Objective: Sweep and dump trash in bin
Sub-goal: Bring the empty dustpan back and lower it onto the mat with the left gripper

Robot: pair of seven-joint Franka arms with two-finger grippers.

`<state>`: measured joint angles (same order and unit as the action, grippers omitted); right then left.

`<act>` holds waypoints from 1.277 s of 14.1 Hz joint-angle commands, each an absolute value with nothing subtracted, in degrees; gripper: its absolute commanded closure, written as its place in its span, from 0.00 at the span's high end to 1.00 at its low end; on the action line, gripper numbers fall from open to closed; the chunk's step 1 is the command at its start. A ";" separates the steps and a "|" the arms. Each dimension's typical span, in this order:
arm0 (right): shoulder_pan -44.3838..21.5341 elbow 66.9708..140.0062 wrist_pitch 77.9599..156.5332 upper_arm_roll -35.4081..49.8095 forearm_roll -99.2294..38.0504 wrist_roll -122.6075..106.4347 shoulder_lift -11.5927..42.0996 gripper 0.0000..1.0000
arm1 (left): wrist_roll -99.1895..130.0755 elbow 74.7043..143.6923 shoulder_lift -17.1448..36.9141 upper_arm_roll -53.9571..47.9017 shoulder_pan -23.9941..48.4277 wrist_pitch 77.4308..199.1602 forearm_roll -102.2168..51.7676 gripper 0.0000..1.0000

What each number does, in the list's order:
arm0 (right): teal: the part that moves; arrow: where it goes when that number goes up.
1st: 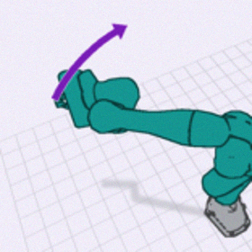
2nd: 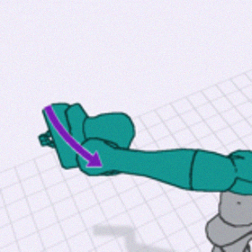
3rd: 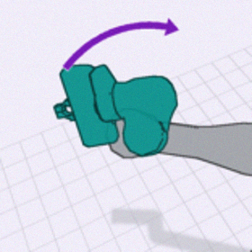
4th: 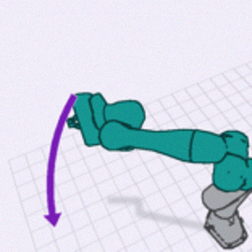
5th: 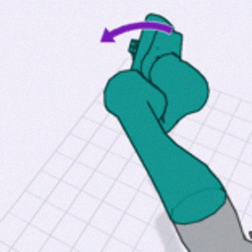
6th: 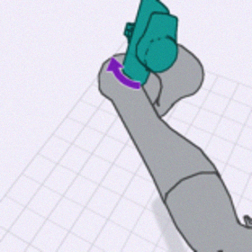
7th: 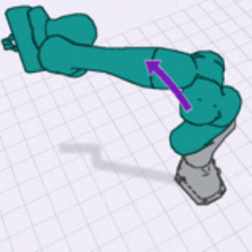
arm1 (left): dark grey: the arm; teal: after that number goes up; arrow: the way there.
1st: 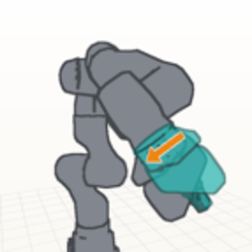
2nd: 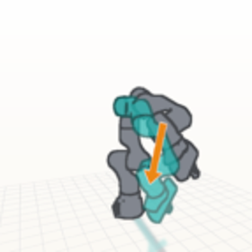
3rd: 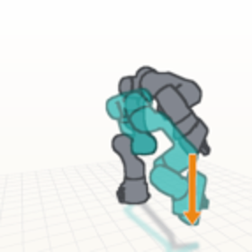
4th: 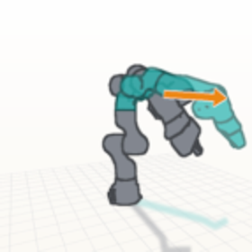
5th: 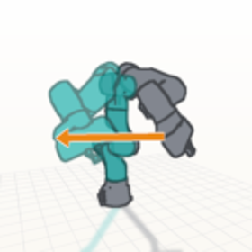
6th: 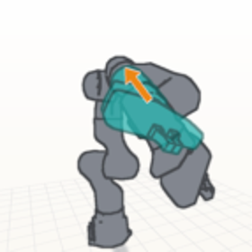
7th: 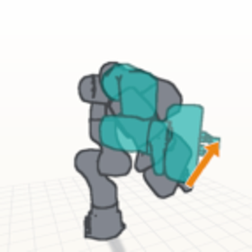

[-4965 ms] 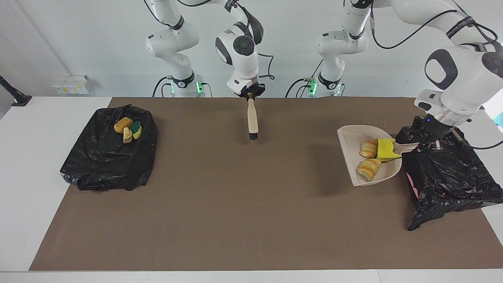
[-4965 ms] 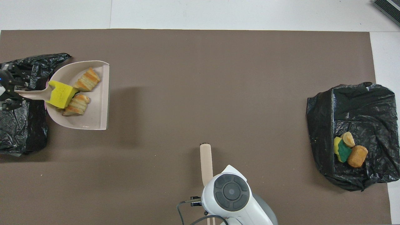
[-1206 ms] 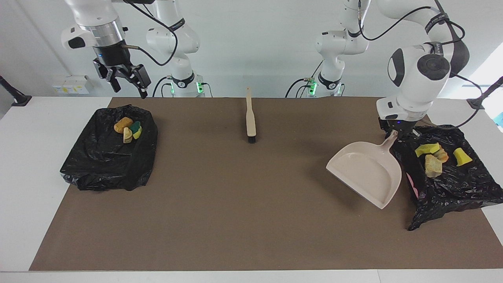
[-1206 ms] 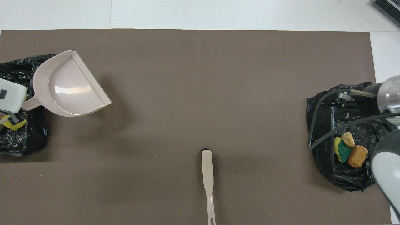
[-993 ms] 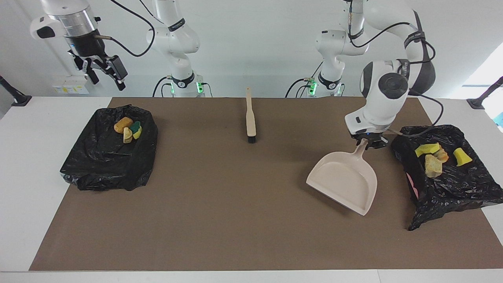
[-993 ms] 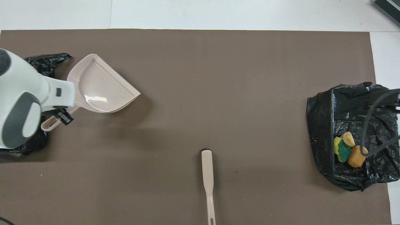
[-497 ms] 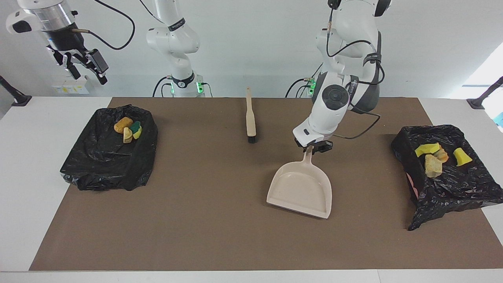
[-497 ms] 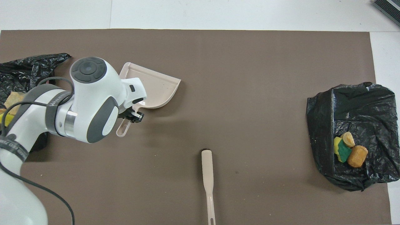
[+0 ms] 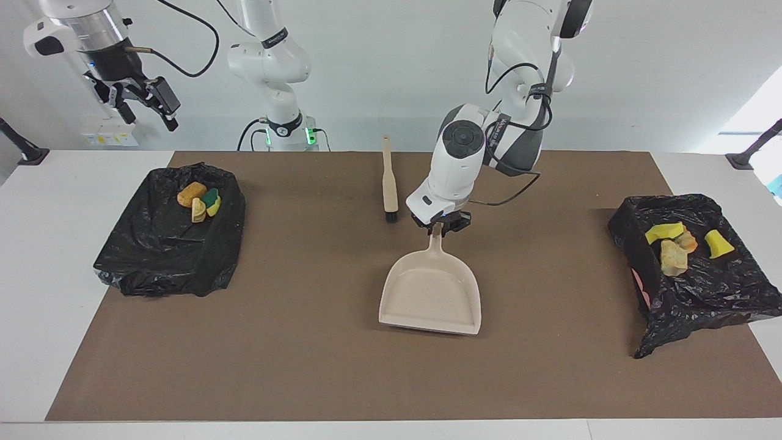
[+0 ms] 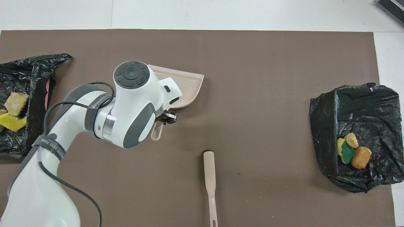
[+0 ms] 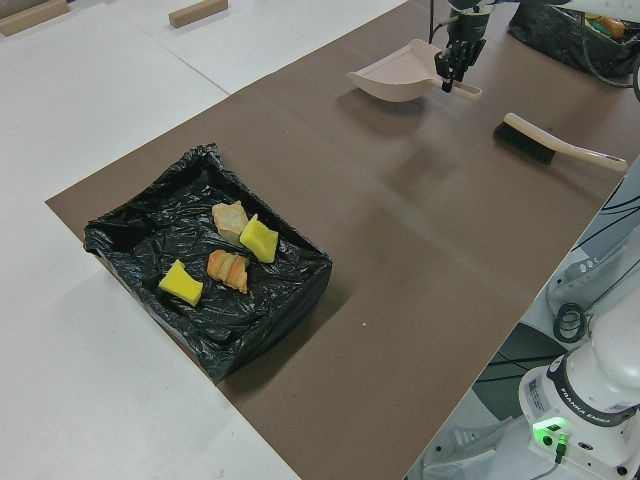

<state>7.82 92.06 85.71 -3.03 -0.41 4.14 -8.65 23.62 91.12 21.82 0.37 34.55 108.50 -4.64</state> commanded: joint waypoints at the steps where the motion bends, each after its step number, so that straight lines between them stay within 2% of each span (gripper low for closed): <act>1: 7.74 92.64 85.26 -2.90 0.62 2.90 -9.23 1.00 | 31.18 85.01 25.13 1.76 36.82 106.18 -5.36 0.00; 4: 1.87 92.64 85.43 -7.53 0.97 2.90 -9.14 1.00 | 31.82 77.98 33.20 2.20 39.54 104.16 -3.70 0.00; 8: -2.63 92.02 85.17 -11.16 0.35 1.33 -8.35 1.00 | 31.73 77.78 33.31 2.20 39.55 104.50 -3.25 0.00; 10: -2.38 91.58 84.47 -10.90 0.44 0.88 -7.30 1.00 | 31.82 78.05 33.31 2.11 39.55 105.55 -3.25 0.00; 16: -2.20 83.24 79.37 -8.88 1.05 0.44 -1.59 1.00 | 31.82 81.12 32.87 1.93 39.20 111.96 -3.87 0.00; 17: -2.20 83.06 79.28 -8.88 1.05 0.35 -1.50 1.00 | 31.73 81.12 32.87 1.93 38.94 111.97 -4.04 0.20; 18: -2.11 82.97 79.19 -8.79 1.05 0.35 -1.15 1.00 | 31.82 81.12 32.78 1.93 38.76 111.97 -4.30 0.99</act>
